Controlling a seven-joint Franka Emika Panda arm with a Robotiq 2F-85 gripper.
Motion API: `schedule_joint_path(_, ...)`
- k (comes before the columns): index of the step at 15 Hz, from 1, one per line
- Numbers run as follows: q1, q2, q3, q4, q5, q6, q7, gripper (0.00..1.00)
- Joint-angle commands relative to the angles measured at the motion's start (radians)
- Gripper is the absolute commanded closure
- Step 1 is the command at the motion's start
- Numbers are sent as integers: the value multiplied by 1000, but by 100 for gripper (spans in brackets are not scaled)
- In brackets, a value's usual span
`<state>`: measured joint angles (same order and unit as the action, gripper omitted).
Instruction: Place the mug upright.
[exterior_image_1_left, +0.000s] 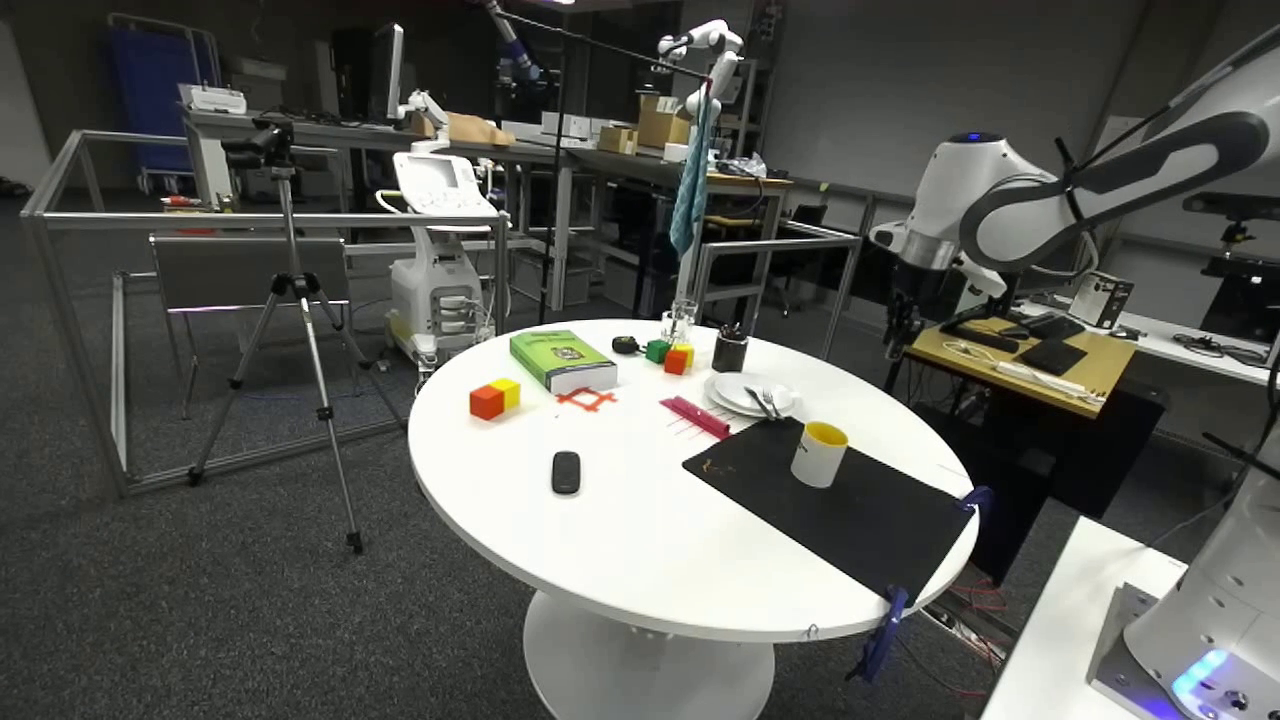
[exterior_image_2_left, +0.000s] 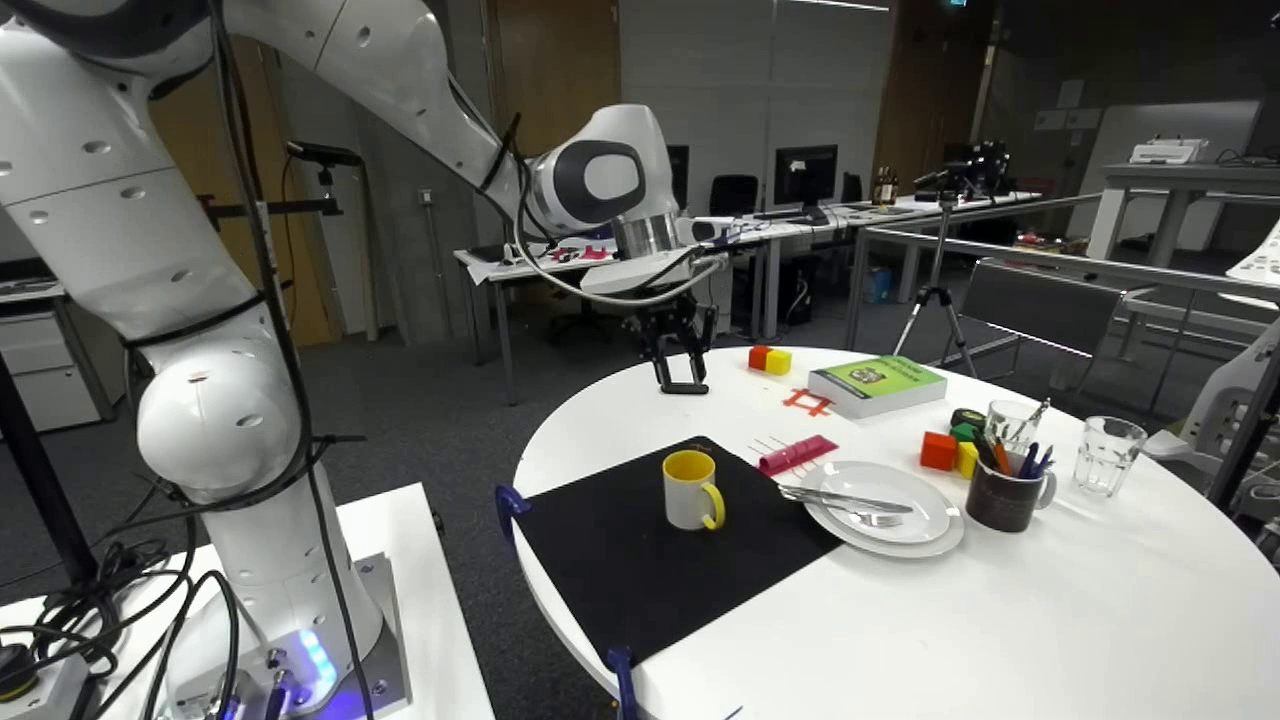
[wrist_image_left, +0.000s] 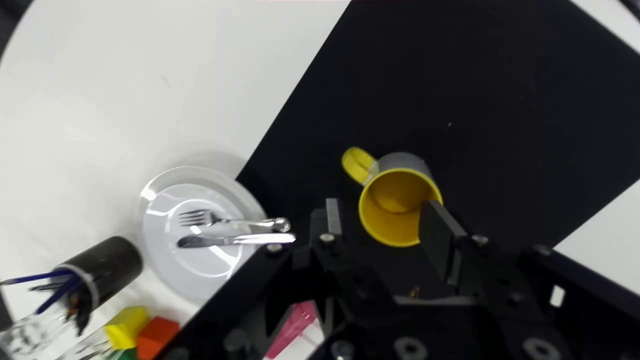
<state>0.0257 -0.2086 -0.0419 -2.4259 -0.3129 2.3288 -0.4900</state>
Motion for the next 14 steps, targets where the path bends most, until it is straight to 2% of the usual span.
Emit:
schedule_joint_path(1, -3, 44, 4, -16, 3, 20, -32, 46)
schedule_joint_path(3, -8, 133, 6, -28, 4, 68, -60, 30)
schedule_joint_path(4, -10, 158, 7, -26, 3, 78, -64, 27)
schedule_joint_path(14, -10, 159, 6, -19, 3, 79, -71, 27)
